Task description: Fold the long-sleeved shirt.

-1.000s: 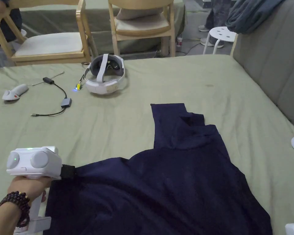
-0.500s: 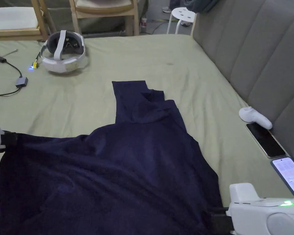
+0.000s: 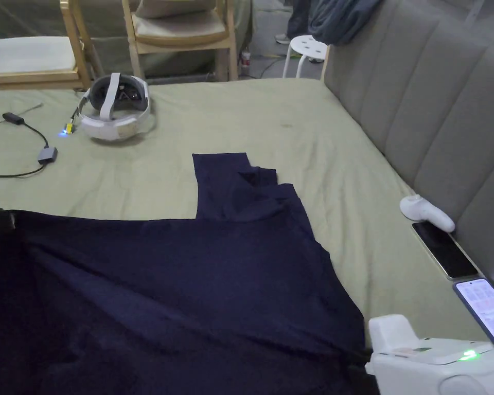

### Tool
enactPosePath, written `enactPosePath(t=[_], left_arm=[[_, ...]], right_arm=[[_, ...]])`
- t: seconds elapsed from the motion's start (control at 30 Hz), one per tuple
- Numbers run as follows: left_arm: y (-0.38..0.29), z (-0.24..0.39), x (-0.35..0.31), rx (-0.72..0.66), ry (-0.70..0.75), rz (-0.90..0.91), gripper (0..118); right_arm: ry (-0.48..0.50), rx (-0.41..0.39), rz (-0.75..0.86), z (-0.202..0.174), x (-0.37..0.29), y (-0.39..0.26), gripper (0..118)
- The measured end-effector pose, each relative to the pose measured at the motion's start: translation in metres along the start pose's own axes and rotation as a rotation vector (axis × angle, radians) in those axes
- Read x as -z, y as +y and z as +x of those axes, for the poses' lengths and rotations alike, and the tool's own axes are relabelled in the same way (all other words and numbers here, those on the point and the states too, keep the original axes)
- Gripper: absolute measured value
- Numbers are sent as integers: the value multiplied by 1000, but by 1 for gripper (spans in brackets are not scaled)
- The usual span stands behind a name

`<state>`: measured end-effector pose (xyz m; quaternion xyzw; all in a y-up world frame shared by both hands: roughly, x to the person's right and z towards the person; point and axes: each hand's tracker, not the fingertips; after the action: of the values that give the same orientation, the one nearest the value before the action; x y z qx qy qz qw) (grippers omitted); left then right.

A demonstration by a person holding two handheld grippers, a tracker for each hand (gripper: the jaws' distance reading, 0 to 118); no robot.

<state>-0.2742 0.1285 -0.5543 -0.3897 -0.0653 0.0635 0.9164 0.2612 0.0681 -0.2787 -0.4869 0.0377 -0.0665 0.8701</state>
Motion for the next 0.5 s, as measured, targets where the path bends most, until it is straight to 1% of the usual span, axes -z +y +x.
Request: enactPosePath(t=[0.03, 0.07, 0.2, 0.27, 0.33, 0.4, 0.43, 0.5], left_arm=[[6, 2, -12, -11, -12, 23, 15], [16, 3, -22, -15, -16, 50, 15], [71, 6, -59, 26, -2, 159, 15], [107, 10, -83, 23, -16, 218, 15], [142, 35, -124, 55, -2, 318, 15], [180, 50, -154, 87, 8, 395, 15], [202, 58, -171, 87, 6, 427, 15], [242, 72, -199, 84, 13, 475, 15]], right_arm=[[24, 9, 38, 3, -11, 13, 7], [30, -23, 93, 6, -25, 32, 7], [-63, -155, 299, 14, -81, 130, 7], [-87, -179, 394, 17, -107, 187, 7], [-117, -218, 488, 17, -136, 247, 7], [-173, -253, 554, 13, -164, 301, 7], [-184, -270, 575, 10, -180, 332, 7], [-216, -272, 630, 3, -208, 384, 7]])
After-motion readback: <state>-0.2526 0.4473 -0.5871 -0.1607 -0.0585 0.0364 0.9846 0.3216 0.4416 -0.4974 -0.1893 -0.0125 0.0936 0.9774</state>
